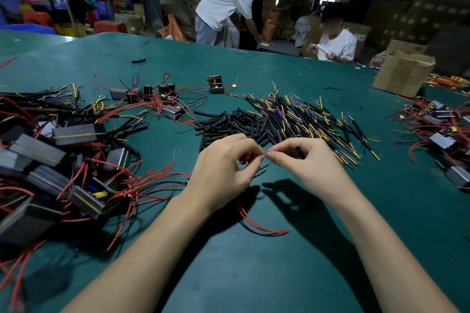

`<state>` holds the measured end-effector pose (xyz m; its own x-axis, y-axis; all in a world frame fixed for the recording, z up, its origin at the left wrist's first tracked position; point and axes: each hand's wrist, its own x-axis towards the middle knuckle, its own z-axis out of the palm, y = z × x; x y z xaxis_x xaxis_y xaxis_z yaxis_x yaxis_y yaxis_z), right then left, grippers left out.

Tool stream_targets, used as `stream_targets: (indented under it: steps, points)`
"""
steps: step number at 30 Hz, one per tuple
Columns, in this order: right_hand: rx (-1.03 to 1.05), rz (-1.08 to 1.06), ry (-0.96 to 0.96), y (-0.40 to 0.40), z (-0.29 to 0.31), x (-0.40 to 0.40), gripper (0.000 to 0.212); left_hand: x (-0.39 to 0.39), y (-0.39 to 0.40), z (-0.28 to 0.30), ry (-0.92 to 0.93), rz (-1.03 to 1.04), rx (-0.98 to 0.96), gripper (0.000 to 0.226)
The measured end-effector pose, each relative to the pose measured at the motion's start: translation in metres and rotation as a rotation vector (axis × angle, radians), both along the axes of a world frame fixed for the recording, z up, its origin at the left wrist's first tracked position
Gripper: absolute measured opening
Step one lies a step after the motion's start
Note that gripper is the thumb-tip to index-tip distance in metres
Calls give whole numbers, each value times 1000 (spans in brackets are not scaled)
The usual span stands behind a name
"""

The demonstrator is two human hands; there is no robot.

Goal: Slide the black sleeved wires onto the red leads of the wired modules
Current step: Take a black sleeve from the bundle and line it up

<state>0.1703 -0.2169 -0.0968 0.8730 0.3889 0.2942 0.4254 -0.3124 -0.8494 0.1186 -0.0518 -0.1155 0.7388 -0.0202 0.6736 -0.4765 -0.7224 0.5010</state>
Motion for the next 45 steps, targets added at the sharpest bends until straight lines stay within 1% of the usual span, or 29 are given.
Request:
stream_targets:
  steps: [5,7,11,13,15,17,19,21,22,23,24,25,27,28,31,33,36,38,39,42,43,45]
  points:
    - [-57,-46,-101,2,0,-1,7,-1,0,1,-2,12,-2,6]
    - [-74,-85,-161,2,0,-2,13,0,0,1,1,17,-5,6]
    - [-116,-48,-278,4,-1,-2,10,0,0,2,-2,27,3,8]
    - [-145,-48,-372,5,-2,-3,8,-1,1,3,13,43,-13,10]
    - [-225,-49,-545,6,-4,-5,5,-2,-1,4,58,54,-60,11]
    - [-331,-67,-763,8,-5,-8,5,0,-4,6,164,37,-180,11]
    - [-418,-97,-978,10,-5,-10,6,2,-4,11,324,-37,-400,14]
    - [-454,-115,-1101,14,-3,-12,9,4,3,15,476,-111,-602,16]
    - [-455,-125,-1103,15,-3,-12,9,5,6,16,524,-130,-659,16]
    - [-448,-128,-1051,16,-3,-11,9,5,7,16,542,-135,-678,16]
    - [-426,-115,-947,15,-4,-10,8,5,6,15,529,-122,-658,14]
    - [-384,-80,-805,15,-5,-9,7,4,5,14,490,-96,-595,12]
    - [-247,4,-511,12,-8,-6,5,3,-1,8,391,-25,-395,14]
    - [-172,8,-394,10,-9,-4,7,3,-2,6,344,3,-309,15]
    - [-31,14,-67,5,-9,1,11,3,-1,1,233,4,-212,12]
    - [32,74,64,3,-8,2,11,3,0,1,185,13,-156,10]
    - [70,116,123,3,-7,2,9,3,1,0,136,15,-93,8]
    - [37,103,111,3,-8,2,4,3,2,1,124,16,-61,7]
    - [0,82,84,3,-9,3,5,3,2,1,122,14,-44,7]
    - [-59,15,-50,6,-13,3,15,2,3,1,123,19,-19,7]
    - [-58,12,-115,7,-13,3,19,2,4,1,127,28,-19,7]
    - [-97,32,-272,8,-12,2,21,1,5,2,145,50,-16,8]
